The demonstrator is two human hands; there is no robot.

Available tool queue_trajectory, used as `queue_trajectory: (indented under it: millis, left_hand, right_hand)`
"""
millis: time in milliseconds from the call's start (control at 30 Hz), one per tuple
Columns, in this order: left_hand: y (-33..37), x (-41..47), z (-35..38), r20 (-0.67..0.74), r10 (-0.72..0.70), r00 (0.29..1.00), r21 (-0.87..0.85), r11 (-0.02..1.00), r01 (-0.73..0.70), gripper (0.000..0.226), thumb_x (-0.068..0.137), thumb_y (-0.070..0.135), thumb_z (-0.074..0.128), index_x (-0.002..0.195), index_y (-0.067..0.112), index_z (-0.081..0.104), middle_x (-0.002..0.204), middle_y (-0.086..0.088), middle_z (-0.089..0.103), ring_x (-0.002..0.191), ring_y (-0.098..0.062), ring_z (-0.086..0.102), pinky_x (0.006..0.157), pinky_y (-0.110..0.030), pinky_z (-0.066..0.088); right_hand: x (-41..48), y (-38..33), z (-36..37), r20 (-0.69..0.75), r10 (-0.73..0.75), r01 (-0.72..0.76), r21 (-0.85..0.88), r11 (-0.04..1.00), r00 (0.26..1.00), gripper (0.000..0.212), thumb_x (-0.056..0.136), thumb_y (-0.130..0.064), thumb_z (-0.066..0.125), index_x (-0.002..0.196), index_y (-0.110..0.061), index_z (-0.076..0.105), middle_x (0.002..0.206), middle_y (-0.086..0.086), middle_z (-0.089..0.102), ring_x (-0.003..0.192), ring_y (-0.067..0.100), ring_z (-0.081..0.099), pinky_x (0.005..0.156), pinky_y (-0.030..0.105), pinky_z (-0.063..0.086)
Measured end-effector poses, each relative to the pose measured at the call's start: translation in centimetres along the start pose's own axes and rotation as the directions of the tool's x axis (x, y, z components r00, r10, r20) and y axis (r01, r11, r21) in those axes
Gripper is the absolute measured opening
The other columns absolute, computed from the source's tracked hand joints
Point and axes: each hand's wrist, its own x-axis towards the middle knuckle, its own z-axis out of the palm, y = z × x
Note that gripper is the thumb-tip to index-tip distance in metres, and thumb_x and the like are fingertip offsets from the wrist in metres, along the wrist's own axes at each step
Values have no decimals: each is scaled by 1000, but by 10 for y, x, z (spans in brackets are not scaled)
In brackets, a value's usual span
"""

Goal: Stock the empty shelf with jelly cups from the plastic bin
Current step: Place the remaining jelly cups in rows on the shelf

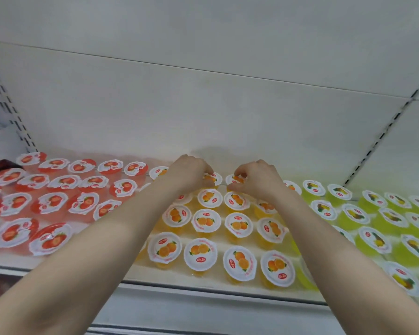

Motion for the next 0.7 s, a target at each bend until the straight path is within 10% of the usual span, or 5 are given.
queue_trajectory:
  millis: [433,700]
  left_hand:
    - [-3,-17,-4,-149,38,988,-38,998,-44,34,90,48,60,119,31,66,118,4,65,107,-19,54,85,-34,47]
    - [14,-43,-15,59,85,995,23,996,-87,48,84,58,61,124,31,63,116,9,66,105,-16,58,89,-35,50]
  right_hand:
    - [-18,7,1,-149,-11,34,158,987,989,34,85,-55,62,106,-29,69,105,-8,69,108,20,52,88,40,43]
    - [-53,-1,-5,-17,-70,72,173,982,997,47,77,-64,66,111,-32,66,102,-13,66,110,15,46,94,40,41]
